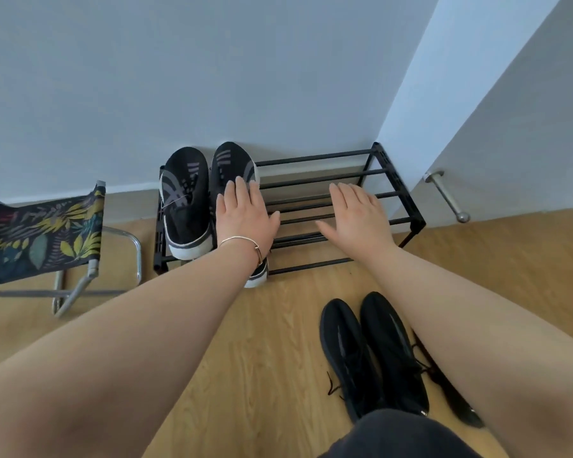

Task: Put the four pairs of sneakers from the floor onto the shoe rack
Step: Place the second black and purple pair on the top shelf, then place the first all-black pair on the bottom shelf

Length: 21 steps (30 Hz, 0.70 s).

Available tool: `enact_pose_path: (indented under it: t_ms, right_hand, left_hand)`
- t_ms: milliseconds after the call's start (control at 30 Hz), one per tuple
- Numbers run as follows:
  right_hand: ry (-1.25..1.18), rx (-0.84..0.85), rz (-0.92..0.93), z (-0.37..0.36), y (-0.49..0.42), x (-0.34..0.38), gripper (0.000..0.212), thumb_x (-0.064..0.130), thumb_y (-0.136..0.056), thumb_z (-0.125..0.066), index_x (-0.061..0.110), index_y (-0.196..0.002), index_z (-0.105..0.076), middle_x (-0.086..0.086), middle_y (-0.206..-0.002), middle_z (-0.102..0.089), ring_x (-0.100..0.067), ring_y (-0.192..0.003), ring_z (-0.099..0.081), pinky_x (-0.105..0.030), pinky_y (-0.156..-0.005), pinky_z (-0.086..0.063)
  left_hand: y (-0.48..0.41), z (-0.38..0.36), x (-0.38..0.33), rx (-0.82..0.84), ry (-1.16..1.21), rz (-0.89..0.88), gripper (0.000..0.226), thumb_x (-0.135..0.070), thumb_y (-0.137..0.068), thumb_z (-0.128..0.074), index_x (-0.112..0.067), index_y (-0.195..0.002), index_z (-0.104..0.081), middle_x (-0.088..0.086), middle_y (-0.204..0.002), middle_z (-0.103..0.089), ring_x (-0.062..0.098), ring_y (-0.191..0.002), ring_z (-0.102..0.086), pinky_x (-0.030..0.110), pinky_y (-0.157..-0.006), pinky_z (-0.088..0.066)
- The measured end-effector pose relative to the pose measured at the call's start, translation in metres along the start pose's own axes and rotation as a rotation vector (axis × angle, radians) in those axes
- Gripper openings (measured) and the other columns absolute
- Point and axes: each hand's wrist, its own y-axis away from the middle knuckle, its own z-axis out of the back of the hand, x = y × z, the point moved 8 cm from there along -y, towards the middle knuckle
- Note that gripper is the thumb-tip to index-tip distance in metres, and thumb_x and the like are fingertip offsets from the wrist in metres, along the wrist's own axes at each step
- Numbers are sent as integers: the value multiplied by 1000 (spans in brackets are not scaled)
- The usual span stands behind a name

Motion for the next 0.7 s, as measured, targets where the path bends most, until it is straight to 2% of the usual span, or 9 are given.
enact_pose_path:
  t_ms: [167,267,433,567,633,700]
  right_hand:
    - [-59,-7,20,-30,32,-28,74,53,-95,-52,3,-148,-42,-17,-147,-52,-33,-138,-45,-47,-112,-37]
    - [-87,2,38,-45,50,-45,74,52,-94,-54,1,-146,-43,-18,-146,-53,-33,-137,-47,-47,-111,-38]
    - [-151,37,41,-72,80,-72,73,50,-93,-56,0,-145,-44,-18,-143,-55,-34,-134,-49,-47,-109,-43]
    - [-172,92,56,-100,123,-92,74,52,-93,-54,2,-146,-41,-16,-144,-53,-32,-134,-48,-47,-106,-47]
    - [-166,136,34,-116,149,-104,77,55,-93,-54,2,-147,-42,-16,-144,-53,-32,-132,-50,-46,-103,-47]
    - [-172,192,1,-133,175,-114,79,58,-91,-53,4,-148,-41,-14,-143,-54,-31,-128,-52,-43,-100,-48]
  left_hand:
    - [17,-21,-51,-41,-137,-30,77,-52,-98,-39,-3,-155,-22,22,-163,-19,39,-152,-9,55,-122,-5]
    - [32,-37,-83,-50,-160,-91,77,-51,-97,-41,-1,-154,-26,25,-161,-22,40,-151,-13,54,-123,-6]
    - [69,-86,-124,88,-49,-72,78,-51,-99,-39,-2,-157,-17,23,-164,-14,36,-153,-8,48,-124,-7]
    - [104,-133,-144,226,-46,-49,79,-52,-100,-38,-3,-157,-14,21,-165,-12,35,-153,-8,47,-125,-10]
    - [123,-155,-152,297,-35,-27,77,-54,-100,-37,-4,-155,-20,20,-162,-19,35,-151,-16,45,-123,-17]
    - [143,-175,-157,367,-2,21,71,-55,-99,-39,-6,-150,-30,17,-150,-37,33,-138,-37,40,-113,-35]
